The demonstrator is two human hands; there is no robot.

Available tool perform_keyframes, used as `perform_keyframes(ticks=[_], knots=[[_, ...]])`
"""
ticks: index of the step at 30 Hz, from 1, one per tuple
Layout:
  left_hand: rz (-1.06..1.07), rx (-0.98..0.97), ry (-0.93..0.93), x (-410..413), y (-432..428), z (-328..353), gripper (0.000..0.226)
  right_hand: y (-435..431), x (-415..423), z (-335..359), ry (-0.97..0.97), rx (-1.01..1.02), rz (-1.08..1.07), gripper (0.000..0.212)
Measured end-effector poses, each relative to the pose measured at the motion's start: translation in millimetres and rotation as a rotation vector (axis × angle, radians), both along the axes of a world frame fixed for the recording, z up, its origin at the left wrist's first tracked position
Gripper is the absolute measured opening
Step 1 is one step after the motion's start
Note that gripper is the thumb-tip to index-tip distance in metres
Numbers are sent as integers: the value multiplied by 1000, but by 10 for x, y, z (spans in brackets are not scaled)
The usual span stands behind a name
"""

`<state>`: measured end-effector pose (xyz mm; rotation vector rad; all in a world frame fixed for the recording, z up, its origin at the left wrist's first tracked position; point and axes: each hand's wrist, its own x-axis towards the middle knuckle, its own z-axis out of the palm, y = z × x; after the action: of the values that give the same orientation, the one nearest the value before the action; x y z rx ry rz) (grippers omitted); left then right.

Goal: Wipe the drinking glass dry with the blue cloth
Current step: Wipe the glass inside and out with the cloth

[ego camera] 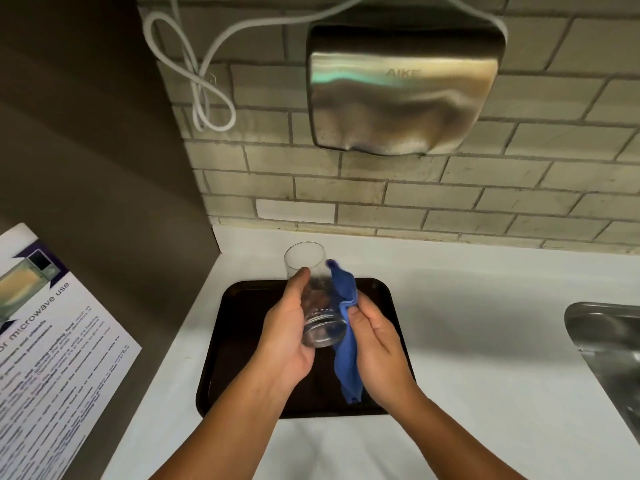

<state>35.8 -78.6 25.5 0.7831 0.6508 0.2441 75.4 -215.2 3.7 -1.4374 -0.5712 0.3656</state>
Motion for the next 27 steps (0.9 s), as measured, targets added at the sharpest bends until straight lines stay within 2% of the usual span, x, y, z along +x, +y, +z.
perform_keyframes(ticks=[3,6,7,11,16,19,21,23,27], knots=[[7,-56,22,1,2,20,51,-23,-53,18,2,-2,17,44],[-10,-98,5,-23,31,22,58,-95,-188,12,-260,-88,36,44],[-23,-110,-6,-32,34,20,62,-106,-171,-11,-267,-69,36,44],[-25,-125,-11,-45,-36,51,62,-53,-40,-23,40,18,6,42],[-65,-50,-15,-60,-32,-4,61,-52,-64,33,31,18,2,41],[-54,71,43,-48,-62,-11,51,-24,72,56,188,-5,-52,55],[-36,146,98,-34,-77,-39,50,-15,129,-3,268,-9,-35,52],[-18,191,121,-35,-55,-65,61,-8,93,14,274,16,-26,50],[-57,264,60,-91,10,-45,112,-1,88,33,301,45,-30,44]])
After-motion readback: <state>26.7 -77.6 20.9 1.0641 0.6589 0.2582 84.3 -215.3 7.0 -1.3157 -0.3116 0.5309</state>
